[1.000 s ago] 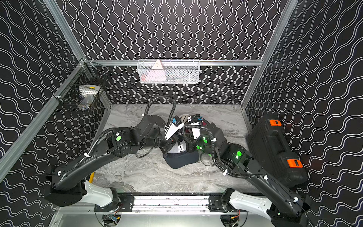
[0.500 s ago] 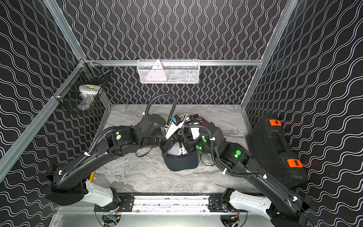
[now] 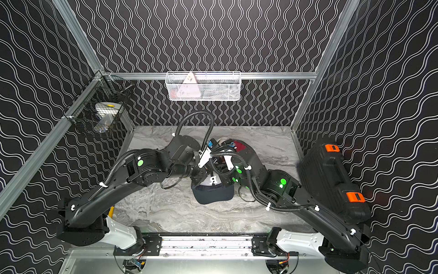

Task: Open the adjustable buckle of the baseball cap
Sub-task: Pull the adjustable strap on the baseball cap.

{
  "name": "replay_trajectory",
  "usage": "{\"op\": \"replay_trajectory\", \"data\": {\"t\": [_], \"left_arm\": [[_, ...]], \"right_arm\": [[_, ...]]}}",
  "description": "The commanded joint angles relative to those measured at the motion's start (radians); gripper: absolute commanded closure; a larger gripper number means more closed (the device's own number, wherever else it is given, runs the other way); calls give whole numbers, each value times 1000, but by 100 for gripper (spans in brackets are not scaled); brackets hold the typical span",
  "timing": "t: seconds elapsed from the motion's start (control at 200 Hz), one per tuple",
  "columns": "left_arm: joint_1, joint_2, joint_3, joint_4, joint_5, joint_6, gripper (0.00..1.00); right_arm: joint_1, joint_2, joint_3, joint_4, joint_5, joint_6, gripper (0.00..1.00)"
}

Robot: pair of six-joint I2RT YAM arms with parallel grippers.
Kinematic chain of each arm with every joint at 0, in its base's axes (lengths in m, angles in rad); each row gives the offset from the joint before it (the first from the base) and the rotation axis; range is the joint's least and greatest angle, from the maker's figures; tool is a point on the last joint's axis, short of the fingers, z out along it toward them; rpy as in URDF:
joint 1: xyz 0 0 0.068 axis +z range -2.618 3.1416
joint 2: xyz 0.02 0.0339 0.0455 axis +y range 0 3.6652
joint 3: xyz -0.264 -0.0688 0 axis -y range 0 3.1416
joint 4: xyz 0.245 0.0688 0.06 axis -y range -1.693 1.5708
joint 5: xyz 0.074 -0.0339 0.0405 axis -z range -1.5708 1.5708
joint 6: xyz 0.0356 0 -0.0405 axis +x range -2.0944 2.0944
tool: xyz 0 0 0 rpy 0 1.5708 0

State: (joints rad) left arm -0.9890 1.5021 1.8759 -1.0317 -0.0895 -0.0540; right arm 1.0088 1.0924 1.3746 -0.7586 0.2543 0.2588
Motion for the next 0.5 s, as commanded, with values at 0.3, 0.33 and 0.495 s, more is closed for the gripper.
{"op": "replay_trajectory", "data": {"t": [0.3, 0.33, 0.495], "left_arm": [[1, 37, 32, -3, 27, 2, 100], [1, 37, 34, -6, 30, 3, 100], [3, 48, 49, -25, 57, 7, 100]], "right_arm": [[57, 12, -2, 53, -41, -137, 60], [62, 2, -16, 74, -45, -148, 60], [63, -36, -60, 110, -59, -165, 59]]}}
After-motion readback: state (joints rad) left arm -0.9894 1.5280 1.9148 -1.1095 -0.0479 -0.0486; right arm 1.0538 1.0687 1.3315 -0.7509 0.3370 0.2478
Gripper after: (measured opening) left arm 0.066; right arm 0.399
